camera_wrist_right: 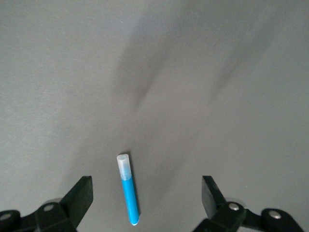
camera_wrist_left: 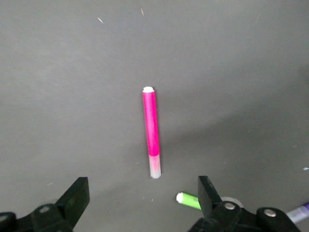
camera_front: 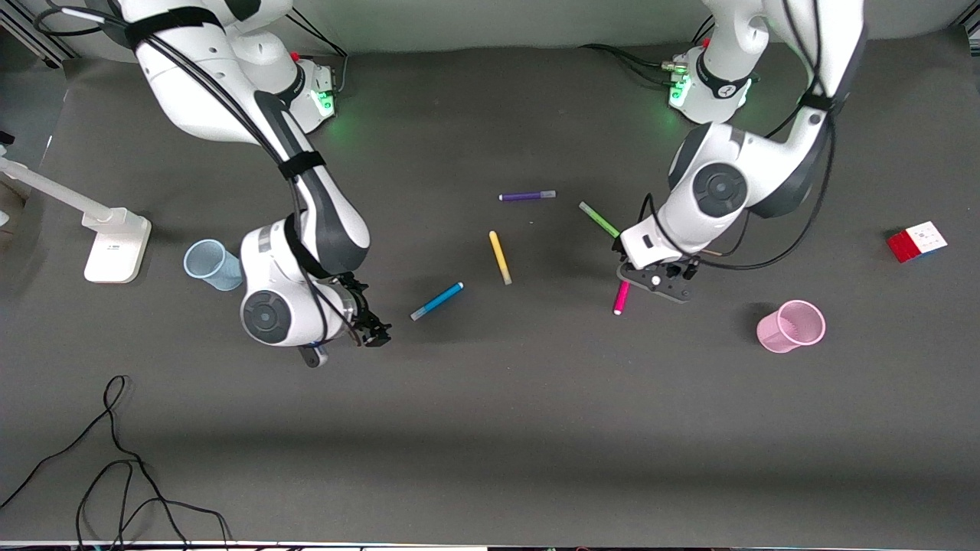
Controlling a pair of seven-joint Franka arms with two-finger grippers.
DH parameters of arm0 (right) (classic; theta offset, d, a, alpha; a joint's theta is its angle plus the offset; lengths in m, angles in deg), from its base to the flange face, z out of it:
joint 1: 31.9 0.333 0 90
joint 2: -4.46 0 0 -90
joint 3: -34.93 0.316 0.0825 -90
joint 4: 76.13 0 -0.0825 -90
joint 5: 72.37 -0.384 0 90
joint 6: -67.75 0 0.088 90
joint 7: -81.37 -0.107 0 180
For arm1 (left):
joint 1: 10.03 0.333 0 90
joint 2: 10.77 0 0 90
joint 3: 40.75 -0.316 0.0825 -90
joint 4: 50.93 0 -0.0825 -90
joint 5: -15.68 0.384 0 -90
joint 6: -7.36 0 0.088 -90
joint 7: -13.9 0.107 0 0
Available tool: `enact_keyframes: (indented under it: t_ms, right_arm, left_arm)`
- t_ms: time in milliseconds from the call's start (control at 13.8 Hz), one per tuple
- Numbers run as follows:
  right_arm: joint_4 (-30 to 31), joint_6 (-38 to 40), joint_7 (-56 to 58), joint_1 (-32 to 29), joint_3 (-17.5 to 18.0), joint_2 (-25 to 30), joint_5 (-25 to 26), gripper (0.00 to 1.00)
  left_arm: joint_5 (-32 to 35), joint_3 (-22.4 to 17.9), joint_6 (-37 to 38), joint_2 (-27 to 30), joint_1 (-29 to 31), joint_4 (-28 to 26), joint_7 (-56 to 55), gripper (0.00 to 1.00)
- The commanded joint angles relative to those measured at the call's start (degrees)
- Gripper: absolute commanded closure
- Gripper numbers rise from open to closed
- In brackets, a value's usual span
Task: Place pink and blue markers in matching cups
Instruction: 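Close the right gripper on the blue marker while the left gripper grasps the pink marker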
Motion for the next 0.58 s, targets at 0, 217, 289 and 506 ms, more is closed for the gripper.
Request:
enact_keyframes:
  t_ms: [0, 217, 289, 506]
  right_arm:
    - [-1.11, -1.94, -1.26, 1.59, -0.58, -1.70, -1.09, 0.00]
    - [-1.11, -7.12, -3.45, 3.26, -0.49, -3.82, -1.53, 0.00]
    - [-1.19, -8.10, -3.81, 4.14, -0.49, -4.25, -1.62, 0.00]
    - [-1.11, -9.25, -3.64, 6.34, -0.58, -6.62, -1.45, 0.00]
  left_arm:
    - [0.93, -0.57, -4.51, -1.92, -1.04, -2.62, -1.03, 0.00]
    - [1.62, -0.66, -8.73, -5.96, -1.13, -2.80, -1.29, 0.00]
    - [3.11, -0.66, -9.18, -7.01, -1.13, -2.80, -1.82, 0.00]
    - [7.33, -0.57, -11.20, -10.35, -1.13, -2.71, -4.54, 0.00]
